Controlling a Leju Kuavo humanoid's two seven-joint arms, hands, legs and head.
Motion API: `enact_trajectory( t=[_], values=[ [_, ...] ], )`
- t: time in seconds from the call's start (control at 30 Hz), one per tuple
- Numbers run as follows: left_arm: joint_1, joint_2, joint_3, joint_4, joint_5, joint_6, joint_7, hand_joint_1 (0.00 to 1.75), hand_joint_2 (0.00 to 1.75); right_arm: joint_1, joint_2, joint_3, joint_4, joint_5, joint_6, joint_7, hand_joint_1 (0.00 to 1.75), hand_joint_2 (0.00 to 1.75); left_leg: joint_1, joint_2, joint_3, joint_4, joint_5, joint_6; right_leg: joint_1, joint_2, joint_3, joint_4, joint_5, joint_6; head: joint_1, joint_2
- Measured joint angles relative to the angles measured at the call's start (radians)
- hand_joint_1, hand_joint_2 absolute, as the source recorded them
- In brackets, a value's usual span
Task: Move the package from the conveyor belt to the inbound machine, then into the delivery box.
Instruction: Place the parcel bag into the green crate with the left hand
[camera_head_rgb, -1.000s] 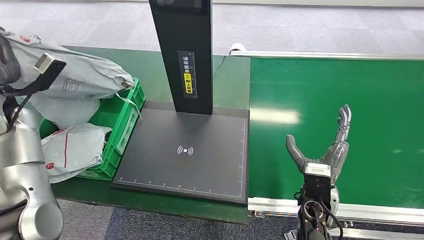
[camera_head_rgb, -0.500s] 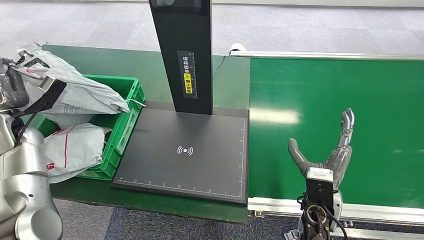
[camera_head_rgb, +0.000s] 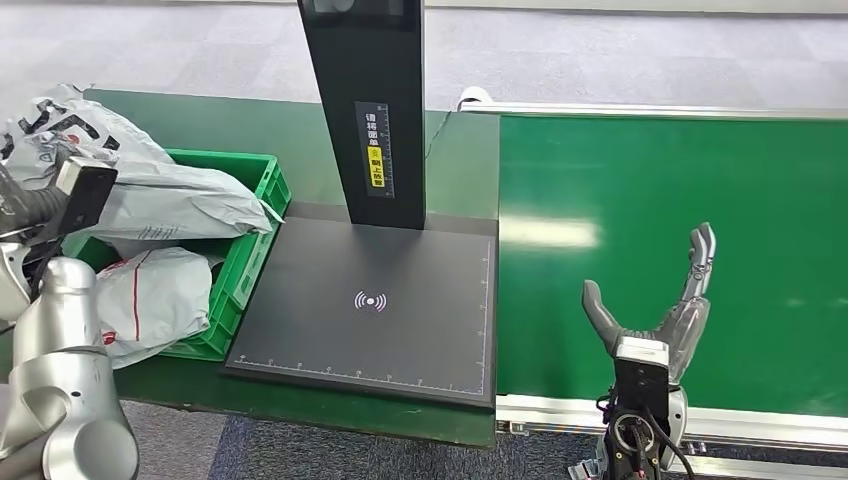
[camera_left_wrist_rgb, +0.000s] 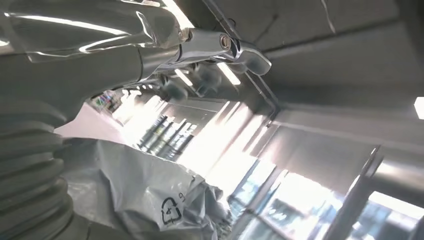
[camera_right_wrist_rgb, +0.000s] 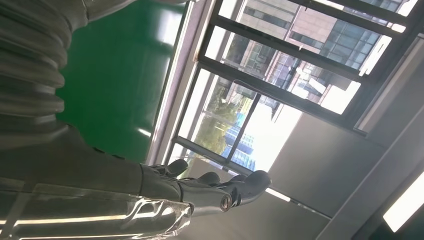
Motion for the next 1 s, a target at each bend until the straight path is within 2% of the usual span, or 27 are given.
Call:
enact_trajectory(
  t=[0.17,0.37,0.43,0.53,0.67,0.8,1.0],
  values=[
    [0.118,-0.031,-0.109,-0.181,0.288,-0.045,0.012,0.00,1.75,0.012,0.000,-0.004,-0.001,-0.005,-0.019,0.002,0.00,1.75,0.000,0.000,0.000,0.000,0.000,0.000,0.000,0.000,-0.001,0.000,0.000,0.000,0.000,0.000],
    [0.304,-0.085,-0.292,-0.421,0.654,-0.298,-0.082,0.00,1.75,0.044,0.000,-0.006,-0.011,-0.032,0.003,0.002,0.00,1.75,0.000,0.000,0.000,0.000,-0.001,0.000,-0.001,0.000,0.000,0.000,-0.001,0.000,0.000,0.000],
    [0.376,-0.112,-0.362,-0.484,0.709,-0.385,-0.125,0.00,1.75,0.054,0.000,-0.004,-0.011,-0.041,0.040,0.002,0.00,1.75,-0.001,0.000,0.000,0.000,-0.001,0.000,-0.001,0.000,0.000,-0.001,-0.001,0.000,0.000,0.000],
    [0.484,-0.159,-0.493,-0.533,0.734,-0.439,-0.159,0.00,1.75,0.063,0.001,0.011,-0.002,-0.053,0.095,-0.001,0.00,1.75,-0.001,0.000,0.000,0.000,-0.002,0.000,-0.002,0.000,0.000,-0.001,-0.001,0.001,0.000,0.000],
    [0.573,-0.202,-0.654,-0.526,0.850,-0.522,-0.164,0.00,1.75,0.062,0.001,0.036,0.049,-0.119,0.199,-0.009,0.00,1.75,-0.001,0.000,-0.001,0.000,-0.003,0.001,-0.002,0.000,0.000,-0.001,-0.001,0.001,0.000,0.000],
    [0.621,-0.261,-0.763,-0.432,0.992,-0.634,-0.164,0.00,1.75,0.056,0.007,0.078,0.145,-0.247,0.314,-0.011,0.00,1.75,-0.001,-0.001,-0.001,0.000,-0.003,0.001,-0.002,0.000,0.000,-0.001,-0.001,0.001,0.000,0.000],
    [0.663,-0.335,-0.826,-0.255,1.052,-0.612,-0.164,0.00,1.75,0.075,0.029,0.135,0.302,-0.380,0.421,-0.011,0.00,1.75,-0.001,-0.001,-0.001,0.000,-0.003,0.001,-0.001,0.000,-0.001,-0.001,-0.002,0.001,0.000,0.000]
  ],
)
